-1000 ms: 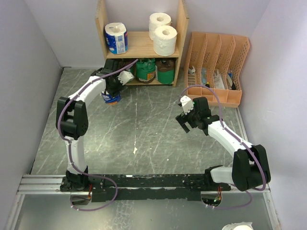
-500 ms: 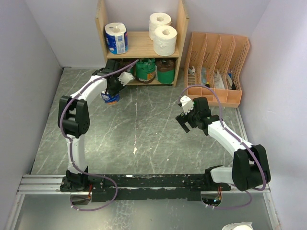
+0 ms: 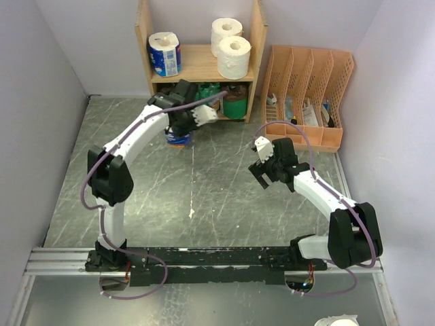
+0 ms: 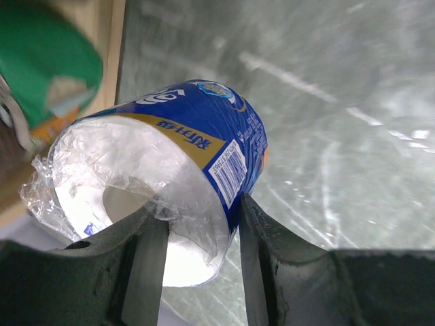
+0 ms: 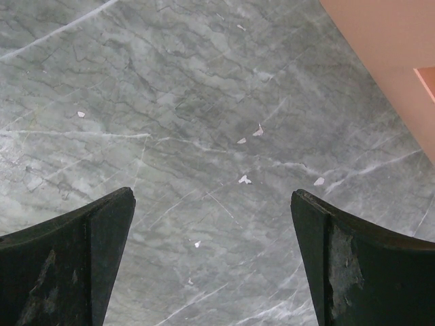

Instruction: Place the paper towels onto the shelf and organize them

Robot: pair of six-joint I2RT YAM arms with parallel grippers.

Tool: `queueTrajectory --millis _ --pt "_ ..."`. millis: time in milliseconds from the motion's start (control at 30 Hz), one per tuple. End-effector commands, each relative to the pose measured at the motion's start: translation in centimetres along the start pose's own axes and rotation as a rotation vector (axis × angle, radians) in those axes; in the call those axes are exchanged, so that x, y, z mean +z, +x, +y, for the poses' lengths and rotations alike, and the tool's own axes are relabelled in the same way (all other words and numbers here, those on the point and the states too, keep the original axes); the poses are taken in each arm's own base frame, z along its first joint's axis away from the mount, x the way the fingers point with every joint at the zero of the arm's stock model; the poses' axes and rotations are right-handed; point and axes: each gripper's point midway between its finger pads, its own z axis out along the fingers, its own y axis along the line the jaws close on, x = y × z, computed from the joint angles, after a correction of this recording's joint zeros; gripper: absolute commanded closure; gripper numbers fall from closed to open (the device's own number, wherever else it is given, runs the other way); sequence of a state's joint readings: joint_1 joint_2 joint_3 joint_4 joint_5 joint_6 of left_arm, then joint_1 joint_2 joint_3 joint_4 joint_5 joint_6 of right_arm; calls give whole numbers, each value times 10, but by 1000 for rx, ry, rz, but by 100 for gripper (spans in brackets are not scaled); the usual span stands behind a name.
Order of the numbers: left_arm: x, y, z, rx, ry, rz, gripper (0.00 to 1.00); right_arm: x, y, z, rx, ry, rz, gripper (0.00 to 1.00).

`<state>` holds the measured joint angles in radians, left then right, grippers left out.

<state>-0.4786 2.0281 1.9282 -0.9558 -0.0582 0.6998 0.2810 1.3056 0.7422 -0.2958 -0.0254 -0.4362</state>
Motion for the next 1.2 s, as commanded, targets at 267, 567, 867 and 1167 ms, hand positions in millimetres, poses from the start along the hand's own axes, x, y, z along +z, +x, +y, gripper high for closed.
queueTrajectory --millis 267,567,867,1167 --pt "-195 -110 6 441 -220 -373 93 -5 -5 -6 -19 39 -25 1" --pt "-216 -137 38 556 -365 -413 93 -9 -8 -7 -12 46 -38 1" --pt "-201 -171 75 524 -508 -454 93 -14 -10 -9 5 39 -53 1" --pt "-185 -180 108 461 -606 -452 93 -16 -10 -12 11 53 -56 1"
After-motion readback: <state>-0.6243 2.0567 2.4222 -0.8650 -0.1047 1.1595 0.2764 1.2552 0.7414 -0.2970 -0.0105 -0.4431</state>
